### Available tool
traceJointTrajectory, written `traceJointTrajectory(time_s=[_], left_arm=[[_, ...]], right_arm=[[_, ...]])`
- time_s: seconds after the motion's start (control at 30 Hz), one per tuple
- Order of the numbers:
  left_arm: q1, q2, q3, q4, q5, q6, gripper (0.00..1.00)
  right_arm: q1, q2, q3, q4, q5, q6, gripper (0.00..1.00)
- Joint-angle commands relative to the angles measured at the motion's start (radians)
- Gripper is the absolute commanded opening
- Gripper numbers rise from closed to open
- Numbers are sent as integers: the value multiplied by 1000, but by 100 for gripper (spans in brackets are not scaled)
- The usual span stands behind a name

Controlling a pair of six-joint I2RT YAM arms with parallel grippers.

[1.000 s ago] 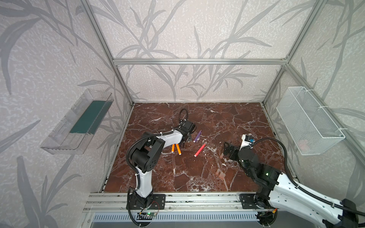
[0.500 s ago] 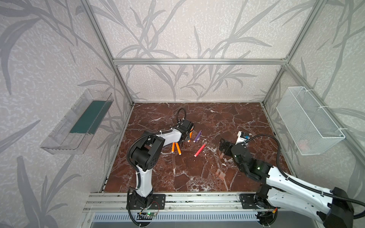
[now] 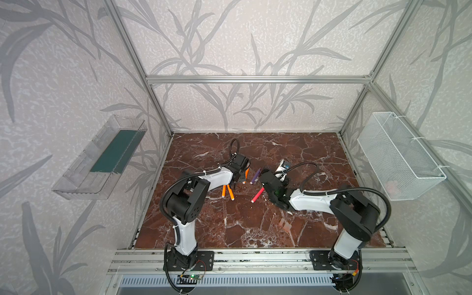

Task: Insert the pens into the pen caps
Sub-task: 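Lift the pink marker upright with the left gripper while the right arm swings inward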

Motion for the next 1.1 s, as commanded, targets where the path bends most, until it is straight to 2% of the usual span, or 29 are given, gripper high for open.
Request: traceJointTrajectory(time_s=[0.0, 0.13, 0.27, 0.4, 0.53, 0.63, 0.73, 0.8, 0.87, 0.97, 1.07], left_arm=[[7, -162, -50, 32, -24, 53, 0], [26, -329, -148, 89, -90, 69, 0], [46, -441, -190, 57, -148, 74, 0], [55, -549, -242, 52, -185, 80, 0], [76, -623, -276, 40, -211, 78, 0], [95, -665, -298, 34, -215, 72, 0], [111, -698, -314, 30, -212, 68, 0], [119, -715, -322, 30, -201, 67, 0], [125, -725, -325, 30, -186, 64, 0], [129, -734, -325, 23, -177, 60, 0], [130, -751, -333, 16, -180, 53, 0]], right_arm=[[10, 97, 97, 166, 87, -127, 100], [23, 227, 224, 243, 106, -216, 99], [37, 319, 352, 226, 130, -240, 99], [67, 399, 467, 214, 221, -295, 99], [100, 500, 574, 399, 287, -502, 99], [104, 553, 652, 397, 297, -552, 99], [114, 556, 664, 404, 336, -579, 99], [124, 548, 643, 471, 367, -614, 99], [122, 562, 645, 525, 346, -646, 99], [121, 575, 669, 507, 345, -669, 99], [135, 522, 557, 672, 352, -725, 99]])
